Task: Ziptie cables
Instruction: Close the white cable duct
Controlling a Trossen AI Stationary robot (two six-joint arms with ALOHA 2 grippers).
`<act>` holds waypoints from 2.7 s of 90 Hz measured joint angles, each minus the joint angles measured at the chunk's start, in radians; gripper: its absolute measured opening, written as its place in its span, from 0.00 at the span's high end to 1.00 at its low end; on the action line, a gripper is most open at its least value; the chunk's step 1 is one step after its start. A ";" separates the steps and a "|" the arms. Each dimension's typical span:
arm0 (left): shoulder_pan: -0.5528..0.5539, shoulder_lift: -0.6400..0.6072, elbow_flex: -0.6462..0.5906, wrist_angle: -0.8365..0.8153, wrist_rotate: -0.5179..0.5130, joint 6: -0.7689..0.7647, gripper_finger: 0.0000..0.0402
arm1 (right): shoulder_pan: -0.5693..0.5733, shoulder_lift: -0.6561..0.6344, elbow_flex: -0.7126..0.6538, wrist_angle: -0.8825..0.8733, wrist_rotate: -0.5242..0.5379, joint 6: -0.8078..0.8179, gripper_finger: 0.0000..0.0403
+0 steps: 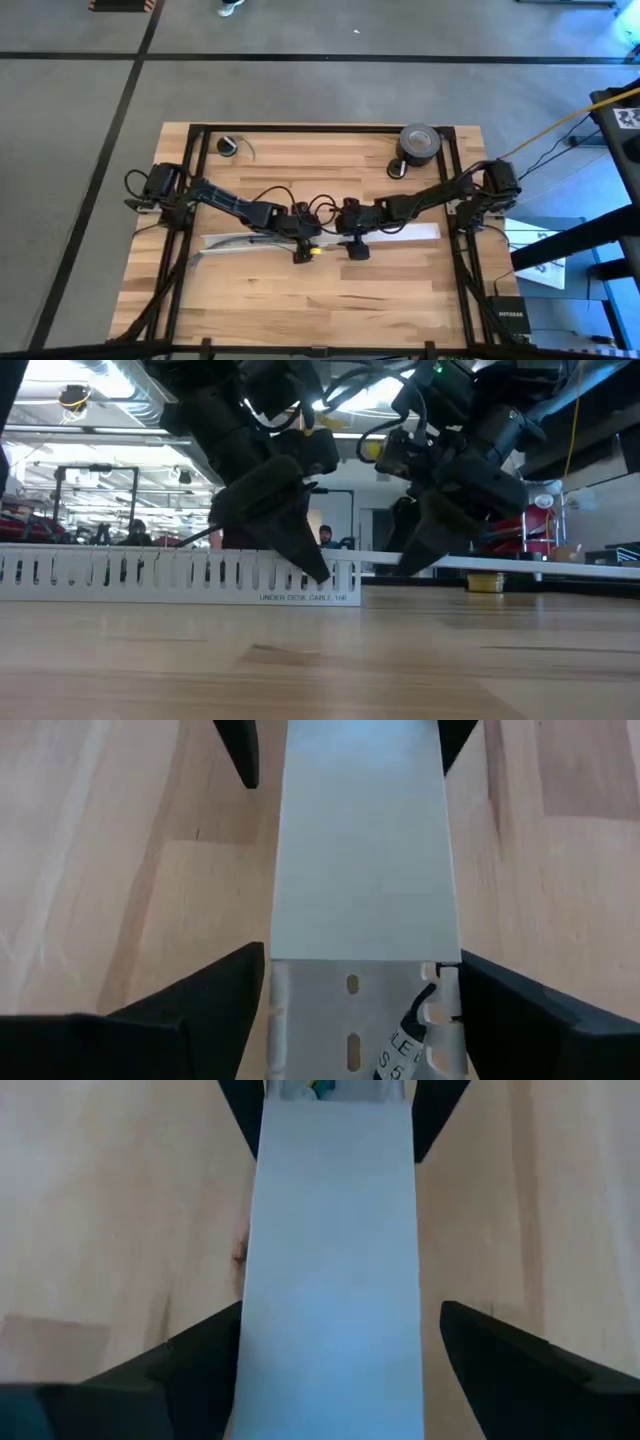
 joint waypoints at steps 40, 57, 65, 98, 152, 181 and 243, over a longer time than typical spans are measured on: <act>0.005 0.000 0.000 0.004 -0.002 -0.038 0.30 | 0.000 -0.001 0.000 -0.001 0.000 -0.004 0.24; 0.011 0.000 0.000 -0.003 -0.007 -0.044 0.28 | 0.000 -0.001 0.000 -0.002 0.000 -0.004 0.24; 0.004 0.000 0.000 0.000 -0.007 -0.038 0.26 | 0.000 -0.001 0.000 -0.002 0.000 -0.005 0.24; -0.001 0.000 0.000 0.005 -0.002 -0.001 0.25 | 0.000 -0.001 0.000 -0.002 -0.001 -0.005 0.24; 0.013 -0.002 0.001 -0.002 0.080 0.006 0.25 | 0.000 -0.001 0.000 -0.002 -0.002 -0.005 0.24; 0.013 -0.042 0.004 -0.034 0.083 0.011 0.25 | 0.000 -0.001 0.000 -0.005 -0.001 -0.005 0.24; -0.029 -0.111 0.004 -0.193 0.045 -0.037 0.25 | 0.001 -0.001 0.000 -0.005 -0.002 -0.005 0.24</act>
